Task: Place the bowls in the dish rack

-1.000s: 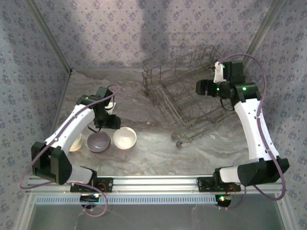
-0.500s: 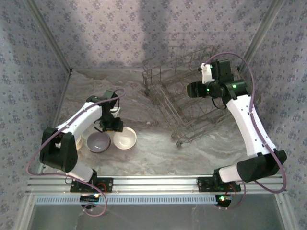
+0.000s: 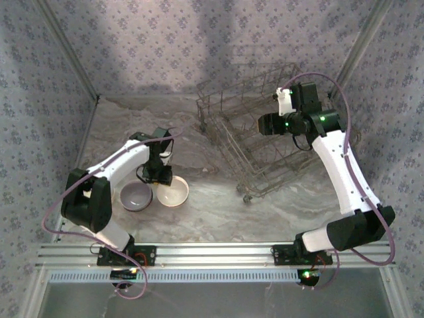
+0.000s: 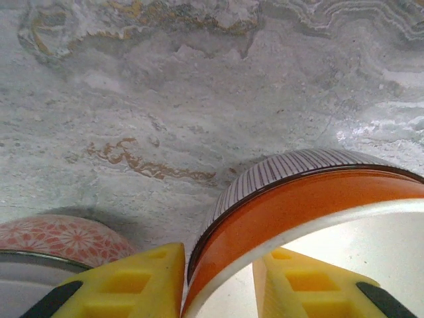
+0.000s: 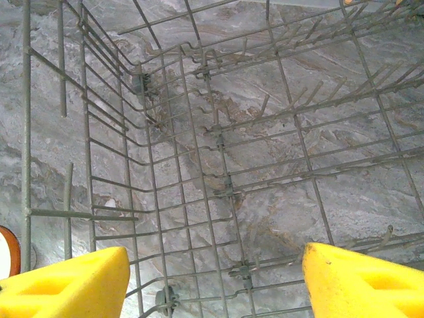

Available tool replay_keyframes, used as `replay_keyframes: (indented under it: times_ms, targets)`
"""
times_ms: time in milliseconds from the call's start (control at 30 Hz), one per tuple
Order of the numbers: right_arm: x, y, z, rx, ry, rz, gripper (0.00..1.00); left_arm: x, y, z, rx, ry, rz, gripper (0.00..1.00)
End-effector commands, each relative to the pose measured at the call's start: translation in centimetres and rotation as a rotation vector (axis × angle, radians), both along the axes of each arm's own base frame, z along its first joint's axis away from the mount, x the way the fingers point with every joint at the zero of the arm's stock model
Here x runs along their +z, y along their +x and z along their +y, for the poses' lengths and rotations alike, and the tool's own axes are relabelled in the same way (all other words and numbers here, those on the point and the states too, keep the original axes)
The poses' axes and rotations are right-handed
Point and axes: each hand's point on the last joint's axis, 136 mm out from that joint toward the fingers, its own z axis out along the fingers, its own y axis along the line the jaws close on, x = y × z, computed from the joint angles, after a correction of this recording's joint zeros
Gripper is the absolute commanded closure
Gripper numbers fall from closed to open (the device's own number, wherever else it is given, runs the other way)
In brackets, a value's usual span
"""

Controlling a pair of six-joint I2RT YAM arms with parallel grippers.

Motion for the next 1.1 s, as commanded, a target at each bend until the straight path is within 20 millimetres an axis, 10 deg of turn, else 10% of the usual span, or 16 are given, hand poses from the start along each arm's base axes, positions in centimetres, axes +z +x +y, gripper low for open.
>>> replay_keyframes:
  times_ms: [0, 1067]
  targets:
    - [-0.6, 0.0, -0.1, 0.009, -0.022, 0.015, 0.28, 1.0, 0.1, 0.2, -0.012, 0.034, 0.001, 0.68]
    - [-2.2, 0.7, 0.0, 0.03, -0.041, 0.052, 0.27, 0.5, -0.6, 0.4, -0.066, 0.121, 0.067, 0.76]
